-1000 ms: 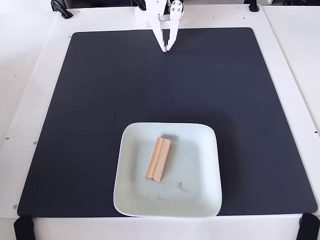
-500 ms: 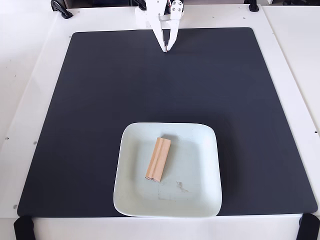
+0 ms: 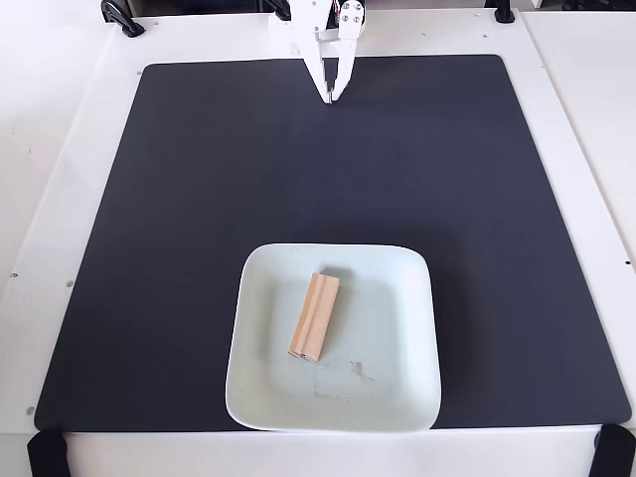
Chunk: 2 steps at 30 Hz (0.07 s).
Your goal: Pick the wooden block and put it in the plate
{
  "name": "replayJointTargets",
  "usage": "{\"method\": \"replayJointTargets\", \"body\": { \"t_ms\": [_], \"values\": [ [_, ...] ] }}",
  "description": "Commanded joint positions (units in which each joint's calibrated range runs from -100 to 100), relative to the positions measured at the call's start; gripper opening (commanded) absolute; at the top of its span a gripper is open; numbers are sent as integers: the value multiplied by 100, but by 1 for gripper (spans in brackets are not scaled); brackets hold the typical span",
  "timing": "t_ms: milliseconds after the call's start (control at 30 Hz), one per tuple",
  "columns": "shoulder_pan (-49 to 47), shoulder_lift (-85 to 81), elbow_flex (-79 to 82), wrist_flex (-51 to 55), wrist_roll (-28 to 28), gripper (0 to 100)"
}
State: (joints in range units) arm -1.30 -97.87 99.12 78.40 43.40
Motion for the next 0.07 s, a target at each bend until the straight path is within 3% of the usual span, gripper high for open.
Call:
{"method": "replayJointTargets", "body": {
  "t_ms": [0, 33],
  "values": [
    [18, 16, 34, 39, -10, 1],
    [18, 16, 34, 39, -10, 1]
  ]
}}
